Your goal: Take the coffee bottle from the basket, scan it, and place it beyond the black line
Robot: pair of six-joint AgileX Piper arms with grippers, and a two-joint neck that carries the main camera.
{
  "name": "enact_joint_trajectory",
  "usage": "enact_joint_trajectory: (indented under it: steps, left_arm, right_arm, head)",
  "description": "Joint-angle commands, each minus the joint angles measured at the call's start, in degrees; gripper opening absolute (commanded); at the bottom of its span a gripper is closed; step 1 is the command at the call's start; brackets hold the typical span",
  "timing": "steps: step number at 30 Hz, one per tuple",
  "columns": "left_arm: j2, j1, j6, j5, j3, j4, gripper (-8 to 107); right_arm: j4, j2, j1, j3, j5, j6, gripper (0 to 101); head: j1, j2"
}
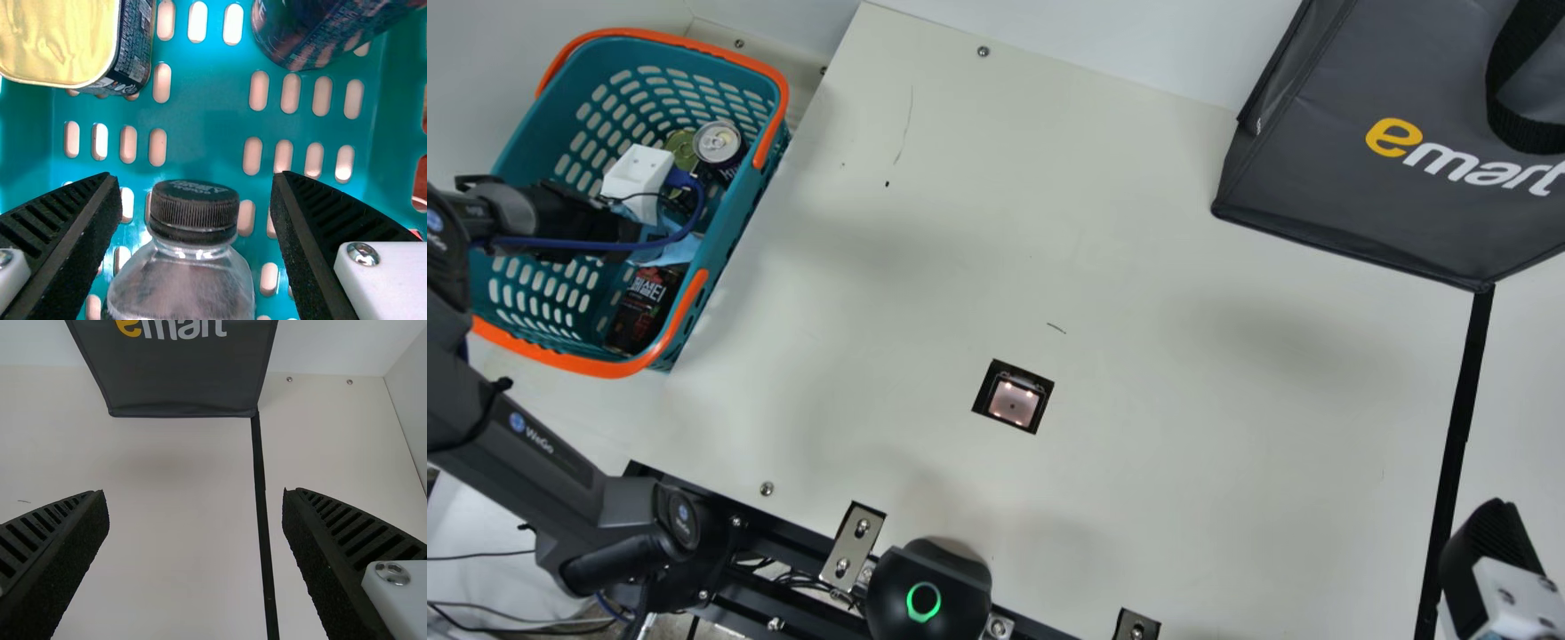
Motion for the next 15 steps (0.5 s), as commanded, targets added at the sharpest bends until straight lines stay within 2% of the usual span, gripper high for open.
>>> enact_joint_trajectory:
  steps: [1,2,13,14,15]
  left_arm:
    - [0.3,-0.1,0.8,-0.2,-0.2,-0.8,90]
    - [0.5,-0.1,1.1,-0.3,-0.3,-1.2,90]
    - [1.5,0.1,5.2,-0.1,-0.8,-5.2,16]
    - [1.4,0.2,5.4,0.0,-0.7,-5.4,10]
    - [1.2,0.2,5.8,0.1,-0.7,-5.8,10]
  right_arm:
    - [0.0,0.0,0.0,0.0,0.0,0.0,91]
    - [0.0,0.0,0.0,0.0,0.0,0.0,91]
    - [0.0,0.0,0.0,0.0,0.0,0.0,91]
    - [0.0,0.0,0.0,0.0,0.0,0.0,91]
    - [0.0,0.0,0.0,0.0,0.0,0.0,91]
  head:
    - [-1.6,0.1]
    - [-1.6,0.1]
    - [-1.6,0.1]
    - [-1.6,0.1]
    - [-1.6,0.1]
